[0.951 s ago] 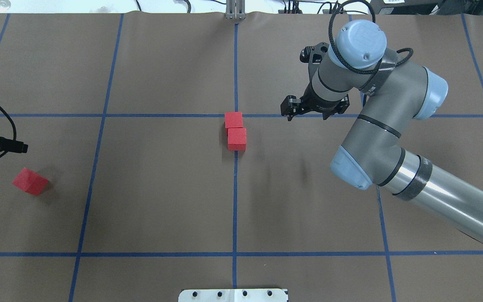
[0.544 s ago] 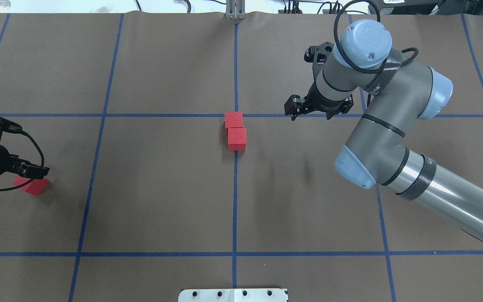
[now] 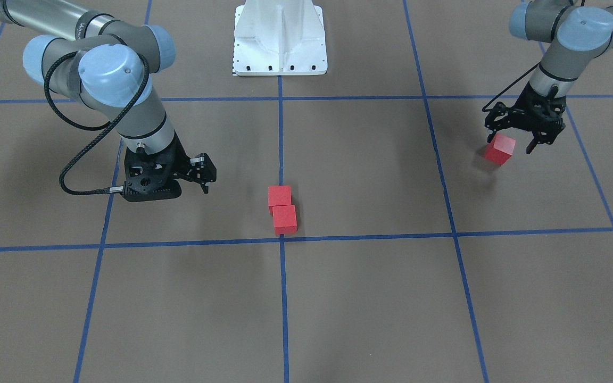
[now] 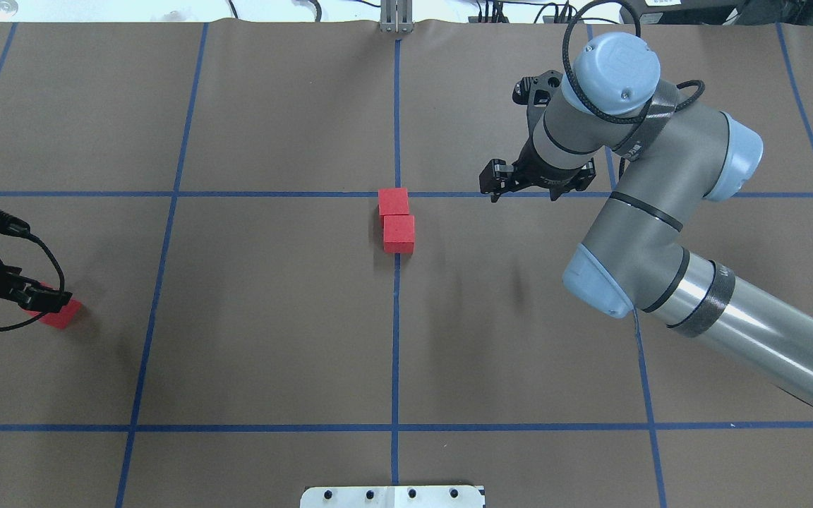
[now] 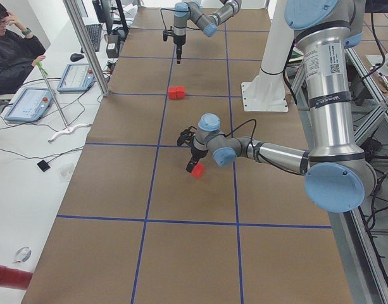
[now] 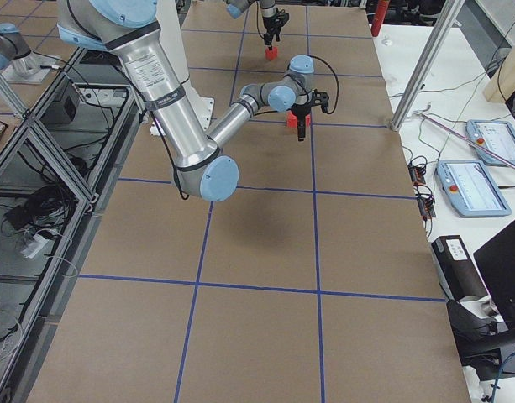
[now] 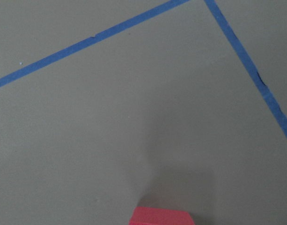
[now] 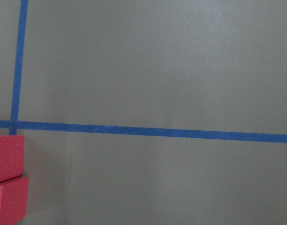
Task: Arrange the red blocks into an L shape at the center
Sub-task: 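Raise the right gripper away while the left gripper grasps the remaining red cube, then carry the red cube with the left gripper toward the two-cube pair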
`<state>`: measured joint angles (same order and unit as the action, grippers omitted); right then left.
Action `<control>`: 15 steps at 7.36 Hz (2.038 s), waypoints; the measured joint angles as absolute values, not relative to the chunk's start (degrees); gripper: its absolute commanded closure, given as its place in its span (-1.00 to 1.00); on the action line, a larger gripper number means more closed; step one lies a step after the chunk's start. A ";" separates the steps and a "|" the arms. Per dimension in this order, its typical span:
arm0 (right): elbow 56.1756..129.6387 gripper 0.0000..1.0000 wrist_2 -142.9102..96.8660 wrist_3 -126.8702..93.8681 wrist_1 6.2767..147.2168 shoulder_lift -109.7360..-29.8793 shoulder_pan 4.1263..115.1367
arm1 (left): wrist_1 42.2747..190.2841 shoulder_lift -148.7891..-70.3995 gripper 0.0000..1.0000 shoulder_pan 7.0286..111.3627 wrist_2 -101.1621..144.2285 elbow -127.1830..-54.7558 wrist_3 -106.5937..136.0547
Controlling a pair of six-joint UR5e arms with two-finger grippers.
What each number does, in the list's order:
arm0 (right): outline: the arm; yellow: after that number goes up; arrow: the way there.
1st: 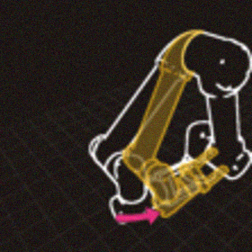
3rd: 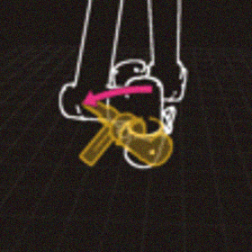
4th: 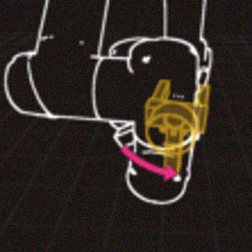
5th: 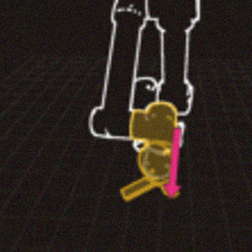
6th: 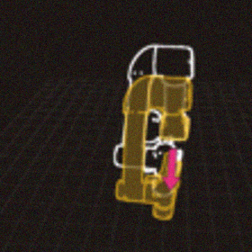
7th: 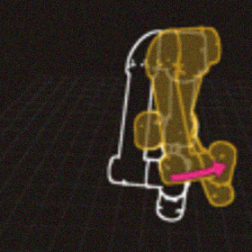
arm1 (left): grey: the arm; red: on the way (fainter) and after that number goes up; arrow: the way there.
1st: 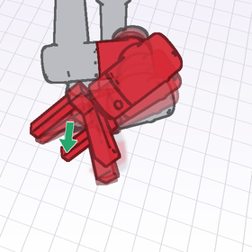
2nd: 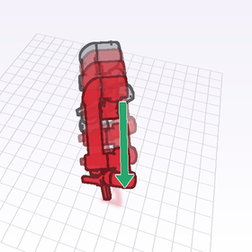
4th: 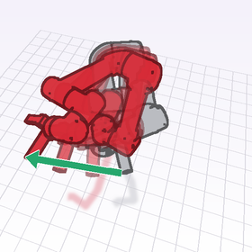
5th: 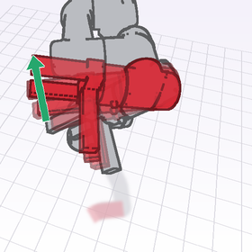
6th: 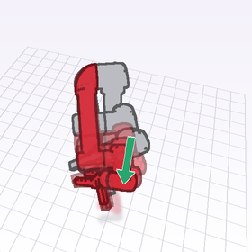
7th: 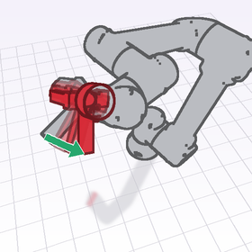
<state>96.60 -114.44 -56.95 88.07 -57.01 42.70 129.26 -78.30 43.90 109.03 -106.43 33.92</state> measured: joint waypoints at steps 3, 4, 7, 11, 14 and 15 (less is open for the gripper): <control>96.36 -0.98 -114.41 -56.95 88.01 -57.00 42.64 | 129.80 -78.80 -0.99 43.32 109.15 -104.08 34.17; 96.24 -0.98 -114.38 -56.95 87.99 -57.03 42.63 | 129.84 -79.06 -0.99 43.00 109.18 -103.57 34.29; 96.09 -0.98 -114.36 -56.95 87.98 -57.04 42.63 | 129.81 -80.55 -0.93 42.13 109.28 -102.47 34.57; 96.07 -0.98 -114.43 -56.95 87.98 -57.04 42.63 | 129.88 -80.77 1.00 41.94 109.33 -102.02 35.21; 96.40 -0.98 -115.00 -56.94 88.05 -57.04 43.28 | 127.90 -81.13 1.00 42.83 112.79 -104.26 39.17; 96.53 -0.98 -115.82 -56.70 88.06 -57.13 44.13 | 124.83 -82.64 1.00 44.39 113.45 -104.77 40.30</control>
<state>96.53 -115.82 -56.70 88.06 -57.13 44.13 124.83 -82.64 44.39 113.45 -104.77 40.30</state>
